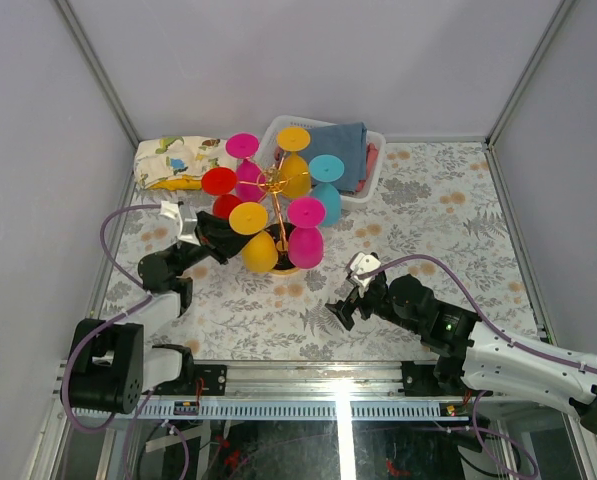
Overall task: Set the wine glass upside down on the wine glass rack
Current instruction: Turn the wine glass upside down at the wine rack.
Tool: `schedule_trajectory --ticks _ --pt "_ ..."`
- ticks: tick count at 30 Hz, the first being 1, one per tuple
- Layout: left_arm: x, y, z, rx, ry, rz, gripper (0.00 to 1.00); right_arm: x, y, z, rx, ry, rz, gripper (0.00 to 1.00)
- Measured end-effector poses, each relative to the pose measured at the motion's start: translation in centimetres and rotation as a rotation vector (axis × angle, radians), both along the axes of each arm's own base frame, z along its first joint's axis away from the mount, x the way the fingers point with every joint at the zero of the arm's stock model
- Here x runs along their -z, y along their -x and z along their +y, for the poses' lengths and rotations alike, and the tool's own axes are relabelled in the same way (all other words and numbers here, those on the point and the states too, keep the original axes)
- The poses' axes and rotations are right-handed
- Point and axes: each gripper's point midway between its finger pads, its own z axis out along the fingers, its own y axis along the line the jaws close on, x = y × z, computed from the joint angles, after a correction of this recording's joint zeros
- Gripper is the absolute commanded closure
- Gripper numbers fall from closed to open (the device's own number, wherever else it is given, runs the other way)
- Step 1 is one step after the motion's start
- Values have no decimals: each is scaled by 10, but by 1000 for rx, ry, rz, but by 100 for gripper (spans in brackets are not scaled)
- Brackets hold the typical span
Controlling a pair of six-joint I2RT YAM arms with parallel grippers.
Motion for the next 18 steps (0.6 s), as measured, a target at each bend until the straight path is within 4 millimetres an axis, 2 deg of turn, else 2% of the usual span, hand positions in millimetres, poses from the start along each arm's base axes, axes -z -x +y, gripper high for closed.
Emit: schedule_trajectory --ticks 5,13,14,15,16,18 --pt "7 1 2 -21 8 23 73 0 0 0 1 0 0 1" --pt "5 -1 4 -48 12 30 60 3 0 -2 3 11 6 1" --pt "5 -1 5 -55 13 31 58 3 0 -2 5 12 6 0" --pt "4 -1 5 -64 14 32 47 4 0 -3 9 15 8 0" --pt "4 -1 7 -74 16 34 42 4 0 -4 14 16 8 0" --pt "3 -2 9 -99 19 37 38 5 -2 -6 27 18 8 1"
